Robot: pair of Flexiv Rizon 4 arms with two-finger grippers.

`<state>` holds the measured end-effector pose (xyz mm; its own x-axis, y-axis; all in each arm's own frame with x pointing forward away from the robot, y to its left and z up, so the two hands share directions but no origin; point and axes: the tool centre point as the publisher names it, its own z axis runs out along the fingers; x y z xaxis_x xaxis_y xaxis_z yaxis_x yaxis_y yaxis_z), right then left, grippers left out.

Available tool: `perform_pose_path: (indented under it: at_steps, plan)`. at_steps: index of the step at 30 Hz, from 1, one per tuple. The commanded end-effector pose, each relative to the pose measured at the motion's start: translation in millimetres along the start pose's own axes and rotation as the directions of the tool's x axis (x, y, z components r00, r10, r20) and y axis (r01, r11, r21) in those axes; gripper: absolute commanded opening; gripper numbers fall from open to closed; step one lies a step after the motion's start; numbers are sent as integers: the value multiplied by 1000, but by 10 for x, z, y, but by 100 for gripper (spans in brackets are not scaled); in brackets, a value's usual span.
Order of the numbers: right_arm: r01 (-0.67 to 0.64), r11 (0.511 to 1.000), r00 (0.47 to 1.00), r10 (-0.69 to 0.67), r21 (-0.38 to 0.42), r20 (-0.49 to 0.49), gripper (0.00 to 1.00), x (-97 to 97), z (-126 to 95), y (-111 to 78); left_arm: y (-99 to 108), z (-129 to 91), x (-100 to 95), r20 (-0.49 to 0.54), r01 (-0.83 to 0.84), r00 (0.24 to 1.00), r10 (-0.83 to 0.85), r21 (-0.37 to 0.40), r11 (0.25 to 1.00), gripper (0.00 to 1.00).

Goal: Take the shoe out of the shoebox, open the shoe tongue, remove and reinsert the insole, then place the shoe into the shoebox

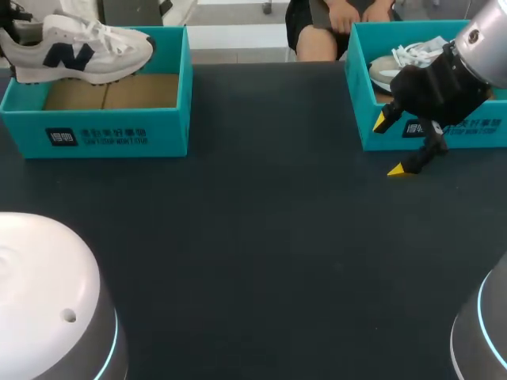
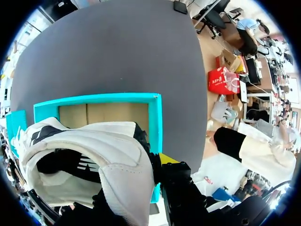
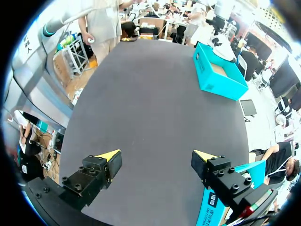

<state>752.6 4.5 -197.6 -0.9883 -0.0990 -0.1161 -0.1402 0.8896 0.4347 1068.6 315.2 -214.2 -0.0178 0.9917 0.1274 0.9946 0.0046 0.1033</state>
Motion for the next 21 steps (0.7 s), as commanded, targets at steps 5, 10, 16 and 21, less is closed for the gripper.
perform_pose_path:
  at_steps: [5, 10, 16, 21]
  plan:
    - [-1, 1000, 1000, 1, 3, -1, 100, -6, 8, 5, 186, 311, -80, -19, 0, 1000, -1, -9, 1000, 0]
    - [-1, 1000, 1000, 1, 3, -1, 100, -6, 8, 5, 226, 509, -121, -22, 5, 1000, -5, 0, 1000, 0]
    - [-1, 1000, 1000, 1, 3, -1, 100, -6, 8, 5, 229, 660, -163, -27, 20, 999, -20, 1, 1000, 0]
    - [-1, 1000, 1000, 1, 3, -1, 100, -6, 8, 5, 223, 758, -186, -25, 14, 1000, -13, 32, 999, 0]
